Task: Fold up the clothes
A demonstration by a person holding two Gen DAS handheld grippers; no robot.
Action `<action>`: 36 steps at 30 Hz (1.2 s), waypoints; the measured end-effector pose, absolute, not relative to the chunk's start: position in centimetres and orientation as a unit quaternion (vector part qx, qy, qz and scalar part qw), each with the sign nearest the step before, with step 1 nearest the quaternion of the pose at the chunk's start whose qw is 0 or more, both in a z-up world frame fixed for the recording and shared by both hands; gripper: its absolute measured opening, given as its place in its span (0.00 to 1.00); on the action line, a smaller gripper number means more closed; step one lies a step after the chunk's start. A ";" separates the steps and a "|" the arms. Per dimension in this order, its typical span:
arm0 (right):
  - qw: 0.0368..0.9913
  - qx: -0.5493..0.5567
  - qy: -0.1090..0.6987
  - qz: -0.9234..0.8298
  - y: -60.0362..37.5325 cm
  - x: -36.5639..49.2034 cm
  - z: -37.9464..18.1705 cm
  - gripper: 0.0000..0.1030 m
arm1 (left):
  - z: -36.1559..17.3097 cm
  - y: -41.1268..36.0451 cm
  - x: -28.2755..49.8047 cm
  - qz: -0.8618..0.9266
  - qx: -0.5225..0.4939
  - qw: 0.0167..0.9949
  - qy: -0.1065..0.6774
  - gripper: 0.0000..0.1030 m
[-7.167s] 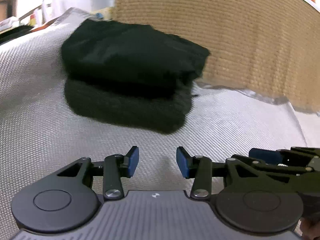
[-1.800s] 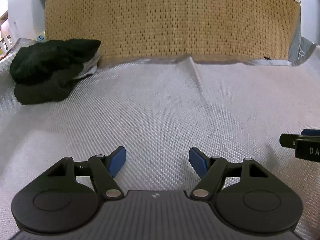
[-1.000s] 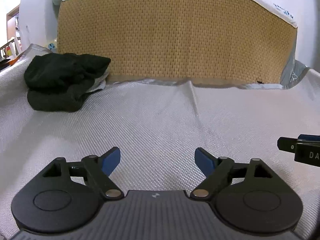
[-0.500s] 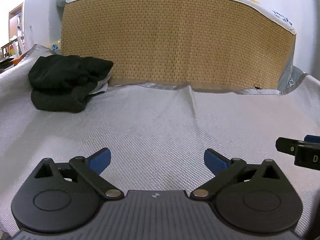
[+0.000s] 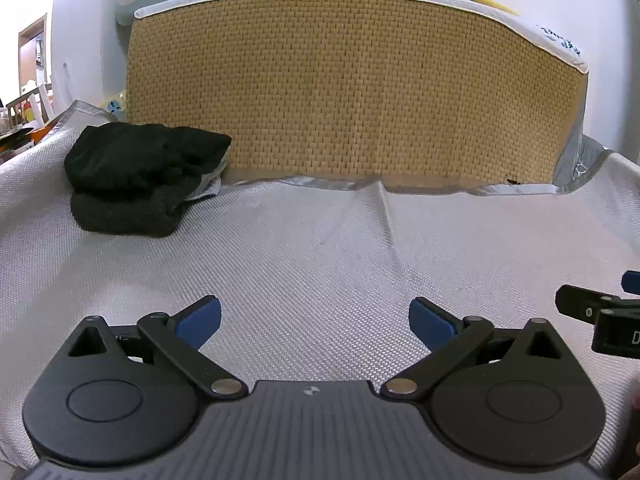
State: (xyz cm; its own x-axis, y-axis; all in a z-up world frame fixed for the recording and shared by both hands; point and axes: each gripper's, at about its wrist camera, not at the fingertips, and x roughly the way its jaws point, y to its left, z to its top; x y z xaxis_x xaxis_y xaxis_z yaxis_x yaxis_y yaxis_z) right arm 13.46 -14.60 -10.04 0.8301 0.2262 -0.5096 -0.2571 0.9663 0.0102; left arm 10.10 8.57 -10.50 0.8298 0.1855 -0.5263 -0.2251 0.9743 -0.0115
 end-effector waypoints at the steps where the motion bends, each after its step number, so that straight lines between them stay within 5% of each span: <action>1: 0.956 -0.029 0.264 0.127 -14.6 13.4 -10.1 0.97 | -10.5 8.6 10.1 0.106 -0.038 0.955 0.274 1.00; 36: 0.953 -0.025 0.267 0.141 -14.9 9.8 -7.3 0.98 | -8.4 8.0 6.5 0.081 -0.038 0.961 0.263 1.00</action>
